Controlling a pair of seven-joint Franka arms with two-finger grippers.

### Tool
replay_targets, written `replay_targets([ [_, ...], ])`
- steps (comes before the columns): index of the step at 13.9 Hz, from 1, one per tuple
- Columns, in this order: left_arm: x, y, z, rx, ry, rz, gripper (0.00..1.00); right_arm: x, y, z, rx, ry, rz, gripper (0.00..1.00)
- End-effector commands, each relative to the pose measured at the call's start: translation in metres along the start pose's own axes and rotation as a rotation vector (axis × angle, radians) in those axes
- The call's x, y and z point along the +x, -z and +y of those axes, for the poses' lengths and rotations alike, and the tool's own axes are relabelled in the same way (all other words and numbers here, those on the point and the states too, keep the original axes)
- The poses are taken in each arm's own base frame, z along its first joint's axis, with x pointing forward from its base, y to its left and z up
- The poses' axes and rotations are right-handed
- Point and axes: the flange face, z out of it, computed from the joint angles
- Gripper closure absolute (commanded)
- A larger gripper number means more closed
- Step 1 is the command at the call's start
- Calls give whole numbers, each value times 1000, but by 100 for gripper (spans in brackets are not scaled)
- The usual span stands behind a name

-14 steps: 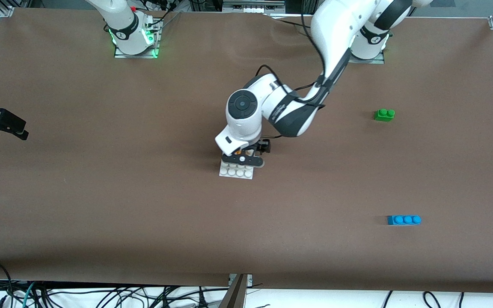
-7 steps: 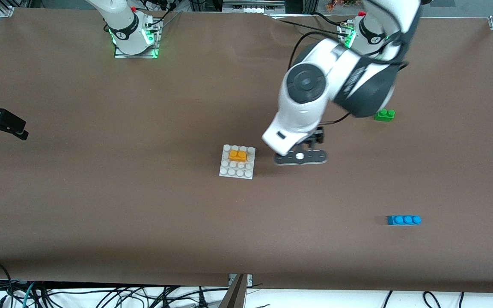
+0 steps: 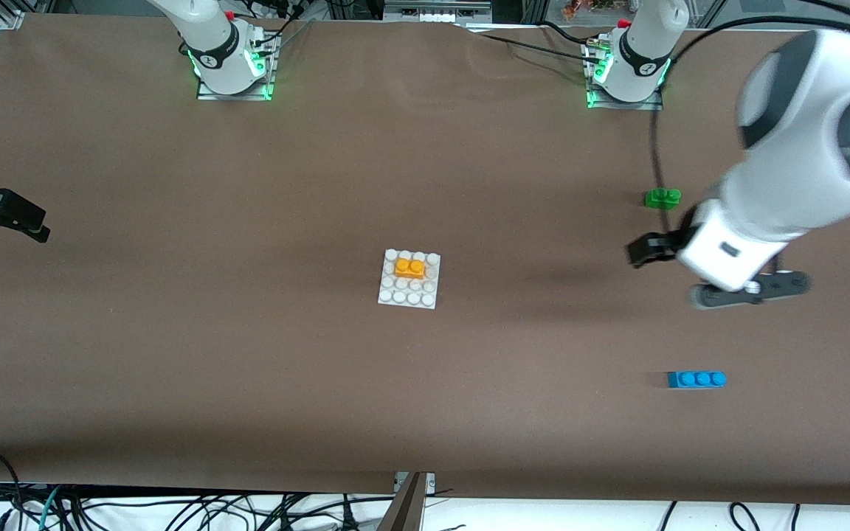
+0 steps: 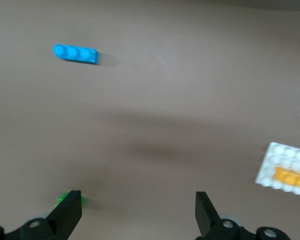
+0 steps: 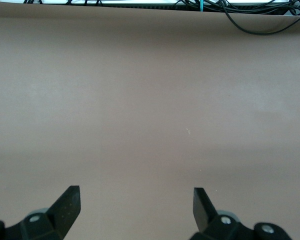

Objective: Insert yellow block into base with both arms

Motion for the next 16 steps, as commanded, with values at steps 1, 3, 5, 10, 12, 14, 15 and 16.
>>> replay_targets([
  [1, -21, 6, -48, -6, -58, -32, 0, 0, 2, 3, -3, 11, 6, 0],
  [3, -44, 5, -67, 3, -34, 13, 0, 0, 2, 3, -3, 11, 6, 0],
  [5, -74, 2, -78, 8, -62, 66, 0, 0, 2, 2, -2, 14, 6, 0],
  [10, -80, -6, -94, 16, -114, 47, 0, 0, 2, 1, -1, 20, 4, 0],
  [12, -78, -6, -92, 14, -110, 50, 0, 0, 2, 1, -1, 20, 4, 0],
  [14, -79, -6, -93, 16, -109, 41, 0, 0, 2, 1, -1, 20, 1, 0],
  [15, -78, -7, -94, 16, -107, 40, 0, -1, 1, 1, -1, 22, -3, 0],
  [16, -78, -7, -96, 16, -110, 39, 0, -1, 2, 1, -1, 23, -3, 0],
])
